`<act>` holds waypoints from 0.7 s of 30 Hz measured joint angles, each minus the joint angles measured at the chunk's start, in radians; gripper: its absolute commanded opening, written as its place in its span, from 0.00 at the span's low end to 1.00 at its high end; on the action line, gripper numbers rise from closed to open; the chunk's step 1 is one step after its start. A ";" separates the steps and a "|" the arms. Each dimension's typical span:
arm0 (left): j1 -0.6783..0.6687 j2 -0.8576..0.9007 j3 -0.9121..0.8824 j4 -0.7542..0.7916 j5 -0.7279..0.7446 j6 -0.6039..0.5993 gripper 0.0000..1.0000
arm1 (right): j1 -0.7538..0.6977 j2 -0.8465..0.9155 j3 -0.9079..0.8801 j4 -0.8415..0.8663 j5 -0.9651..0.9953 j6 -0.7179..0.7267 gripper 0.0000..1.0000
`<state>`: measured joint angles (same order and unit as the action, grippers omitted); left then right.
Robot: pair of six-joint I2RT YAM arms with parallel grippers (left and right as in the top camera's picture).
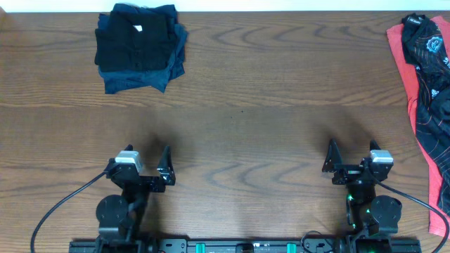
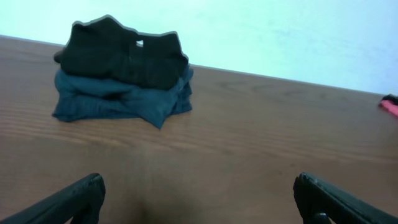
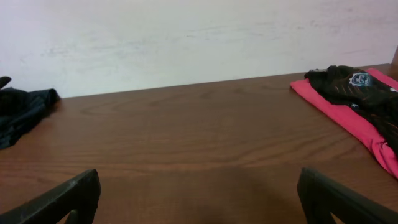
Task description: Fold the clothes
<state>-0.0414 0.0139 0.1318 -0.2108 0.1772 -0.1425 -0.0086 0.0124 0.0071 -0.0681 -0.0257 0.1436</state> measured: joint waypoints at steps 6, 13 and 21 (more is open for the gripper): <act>0.000 -0.003 -0.090 0.148 -0.039 -0.001 0.98 | 0.000 0.000 0.000 0.000 0.000 0.000 0.99; 0.000 -0.003 -0.103 0.167 -0.104 -0.004 0.98 | 0.000 0.000 0.000 0.000 0.000 0.000 0.99; 0.000 -0.003 -0.103 0.166 -0.122 -0.004 0.98 | 0.000 0.000 0.000 0.000 0.000 0.000 0.99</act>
<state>-0.0414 0.0109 0.0292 -0.0444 0.0555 -0.1463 -0.0086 0.0120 0.0071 -0.0677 -0.0254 0.1436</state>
